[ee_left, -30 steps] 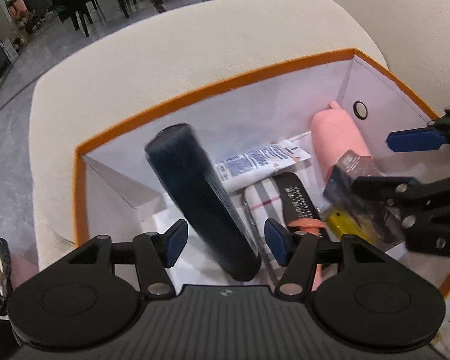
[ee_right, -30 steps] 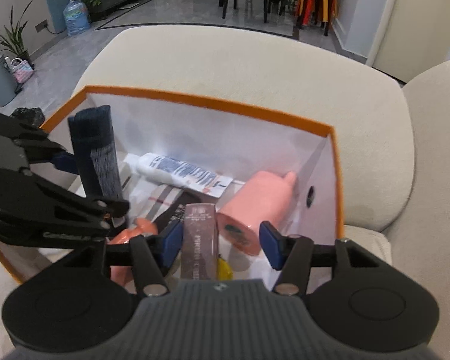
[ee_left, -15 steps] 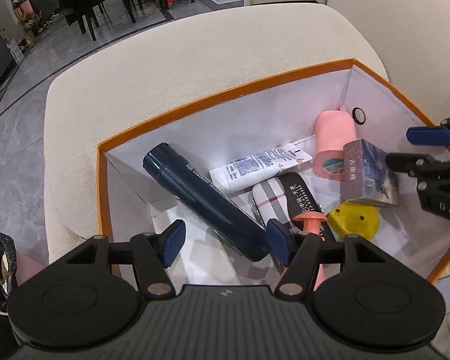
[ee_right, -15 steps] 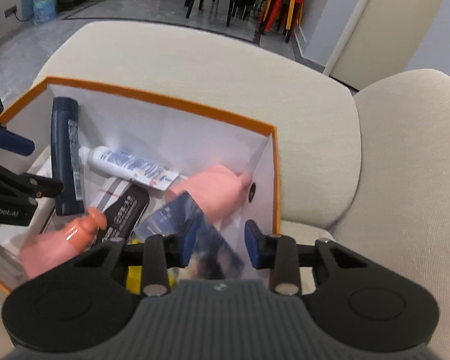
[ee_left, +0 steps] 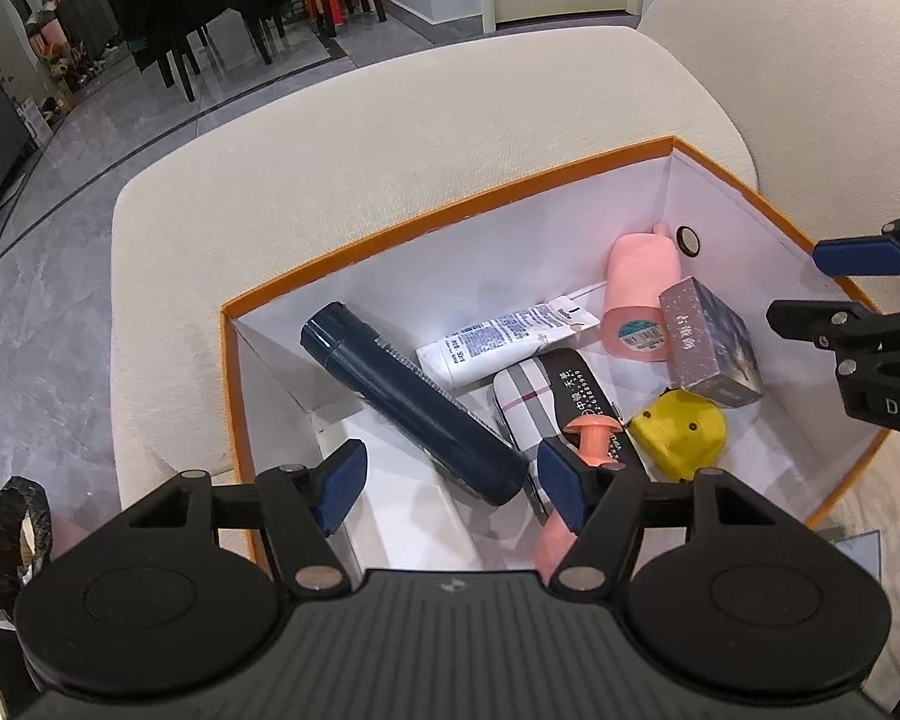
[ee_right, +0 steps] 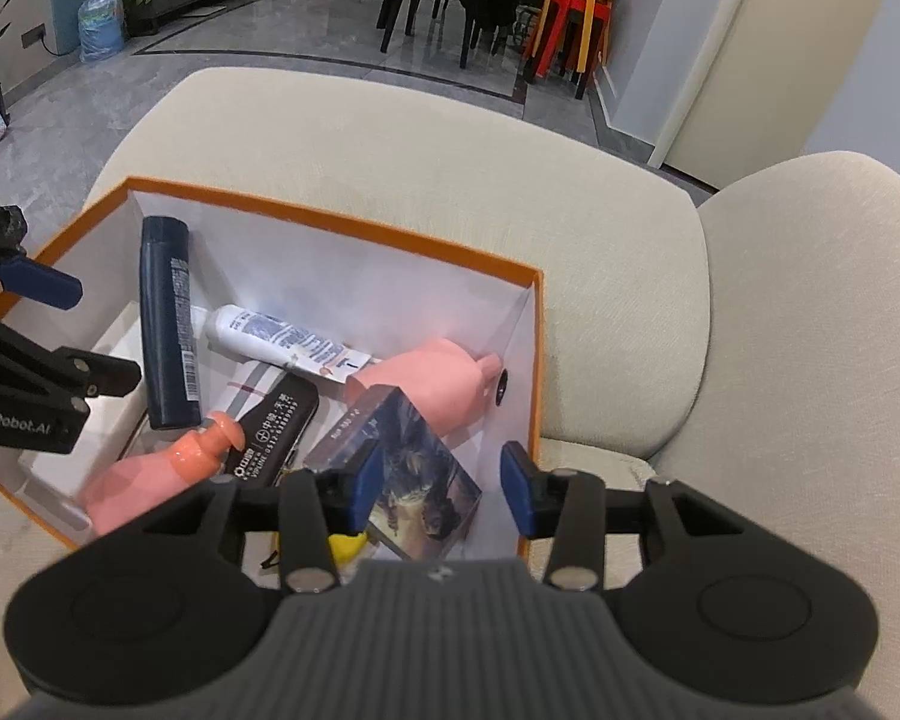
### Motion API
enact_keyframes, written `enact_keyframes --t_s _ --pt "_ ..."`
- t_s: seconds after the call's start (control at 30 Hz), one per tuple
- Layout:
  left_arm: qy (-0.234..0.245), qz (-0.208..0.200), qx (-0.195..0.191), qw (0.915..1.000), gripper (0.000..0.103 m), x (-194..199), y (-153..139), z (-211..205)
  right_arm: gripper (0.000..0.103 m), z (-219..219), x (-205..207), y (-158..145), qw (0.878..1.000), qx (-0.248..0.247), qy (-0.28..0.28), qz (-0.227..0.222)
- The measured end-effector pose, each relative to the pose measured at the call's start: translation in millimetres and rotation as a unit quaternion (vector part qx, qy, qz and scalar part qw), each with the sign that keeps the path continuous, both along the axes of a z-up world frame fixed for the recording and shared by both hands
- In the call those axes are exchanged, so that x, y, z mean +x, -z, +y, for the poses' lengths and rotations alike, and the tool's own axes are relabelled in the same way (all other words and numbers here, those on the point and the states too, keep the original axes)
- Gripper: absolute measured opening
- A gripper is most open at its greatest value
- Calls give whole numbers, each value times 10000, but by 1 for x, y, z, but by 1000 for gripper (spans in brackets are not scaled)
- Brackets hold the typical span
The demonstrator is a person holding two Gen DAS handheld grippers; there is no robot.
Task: Organize rigid objects
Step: 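Lower the spray can and PHOTO CARD box into the orange box and release both, then withdraw both tools from the orange box toward the remaining cubes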
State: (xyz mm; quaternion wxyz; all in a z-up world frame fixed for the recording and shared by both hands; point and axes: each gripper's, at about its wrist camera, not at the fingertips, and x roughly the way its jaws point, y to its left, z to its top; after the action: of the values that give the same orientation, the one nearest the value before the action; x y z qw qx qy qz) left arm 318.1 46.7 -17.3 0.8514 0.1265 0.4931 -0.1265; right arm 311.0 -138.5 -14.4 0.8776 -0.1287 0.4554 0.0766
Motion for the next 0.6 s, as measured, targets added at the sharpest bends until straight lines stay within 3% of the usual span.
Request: enact_keyframes --t_s 0.6 --pt "-38 -454 107 9989 78 -32 -55 8 45 0 -30 -53 9992 95 -43 -379"
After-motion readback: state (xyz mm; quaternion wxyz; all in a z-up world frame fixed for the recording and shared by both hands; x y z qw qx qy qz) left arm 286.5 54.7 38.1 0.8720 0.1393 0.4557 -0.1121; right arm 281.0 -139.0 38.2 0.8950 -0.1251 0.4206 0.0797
